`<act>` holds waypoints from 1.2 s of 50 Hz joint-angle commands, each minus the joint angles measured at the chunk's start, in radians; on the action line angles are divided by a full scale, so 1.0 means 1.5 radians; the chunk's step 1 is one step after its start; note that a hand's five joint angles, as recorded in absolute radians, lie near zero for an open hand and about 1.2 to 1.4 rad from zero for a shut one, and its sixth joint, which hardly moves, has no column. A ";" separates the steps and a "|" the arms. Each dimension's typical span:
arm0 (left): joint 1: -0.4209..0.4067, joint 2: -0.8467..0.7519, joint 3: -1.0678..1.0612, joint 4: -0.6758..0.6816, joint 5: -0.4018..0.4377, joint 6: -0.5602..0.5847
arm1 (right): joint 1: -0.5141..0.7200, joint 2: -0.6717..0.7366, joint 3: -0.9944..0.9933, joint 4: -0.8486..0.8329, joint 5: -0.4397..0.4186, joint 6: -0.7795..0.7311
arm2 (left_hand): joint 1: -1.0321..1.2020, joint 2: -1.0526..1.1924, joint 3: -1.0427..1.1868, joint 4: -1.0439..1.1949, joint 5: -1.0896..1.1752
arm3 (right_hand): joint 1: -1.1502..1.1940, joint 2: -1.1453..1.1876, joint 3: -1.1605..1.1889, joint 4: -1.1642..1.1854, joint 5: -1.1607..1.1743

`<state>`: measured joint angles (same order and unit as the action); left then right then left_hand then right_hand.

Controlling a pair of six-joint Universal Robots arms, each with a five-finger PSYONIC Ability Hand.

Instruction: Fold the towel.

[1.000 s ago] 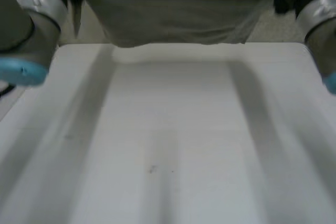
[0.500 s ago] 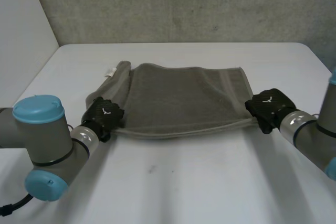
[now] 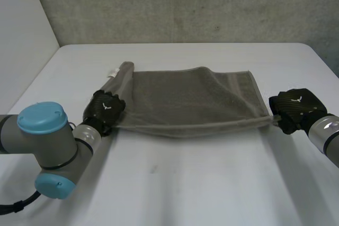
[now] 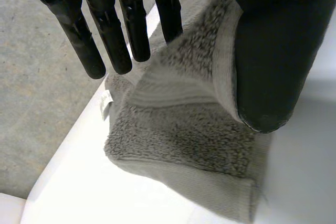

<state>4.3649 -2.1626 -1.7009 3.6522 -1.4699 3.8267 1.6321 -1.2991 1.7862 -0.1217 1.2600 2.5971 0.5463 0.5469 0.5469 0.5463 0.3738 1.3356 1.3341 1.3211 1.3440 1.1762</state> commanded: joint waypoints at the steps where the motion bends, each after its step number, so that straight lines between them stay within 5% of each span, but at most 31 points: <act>1: 0.007 -0.002 0.016 0.002 0.001 -0.004 | -0.018 0.000 -0.001 -0.007 0.003 -0.001 | 0.099 0.099 0.099 0.099 0.098 | 0.040 0.041 0.050 0.035 0.030; 17: 0.009 -0.009 0.048 -0.022 0.054 -0.144 | -0.013 0.000 0.009 -0.009 0.003 -0.001 | -0.007 -0.007 -0.007 -0.007 -0.008 | 0.040 0.041 0.050 0.035 0.030; 36: 0.009 -0.029 0.085 -0.051 0.069 -0.194 | -0.012 0.003 0.010 -0.012 0.002 -0.002 | -0.008 -0.009 -0.009 -0.008 -0.010 | 0.040 0.041 0.050 0.035 0.030; 39: 0.009 -0.051 0.108 -0.052 0.060 -0.198 | -0.012 0.002 0.010 -0.012 0.002 -0.002 | 0.027 0.026 0.026 0.027 0.025 | 0.040 0.041 0.050 0.035 0.030; 48: 0.021 -0.078 0.145 -0.054 -0.101 -0.192 | -0.018 0.000 0.003 -0.011 0.005 -0.003 | 0.113 0.112 0.112 0.113 0.111 | 0.040 0.041 0.050 0.035 0.030; 50: 0.025 -0.071 0.140 -0.055 -0.106 -0.192 | -0.018 0.000 0.003 -0.011 0.005 -0.005 | 0.174 0.173 0.173 0.174 0.172 | 0.040 0.041 0.050 0.035 0.030; 54: 0.031 -0.021 0.097 -0.057 -0.102 -0.192 | -0.014 0.000 0.003 -0.009 0.007 -0.008 | 0.558 0.557 0.557 0.558 0.556 | 0.040 0.041 0.050 0.035 0.030; 60: 0.031 0.062 0.011 -0.052 -0.077 -0.173 | -0.010 0.000 0.001 0.000 0.005 -0.007 | 0.567 0.566 0.566 0.567 0.565 | 0.040 0.041 0.050 0.035 0.030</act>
<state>4.4103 -2.1969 -1.5561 3.5676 -1.6285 3.5399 1.6107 -1.2993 1.7889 -0.1331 1.2693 2.5865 1.1476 1.1654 1.1639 1.1648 0.9805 1.3356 1.3341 1.3211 1.3440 1.1762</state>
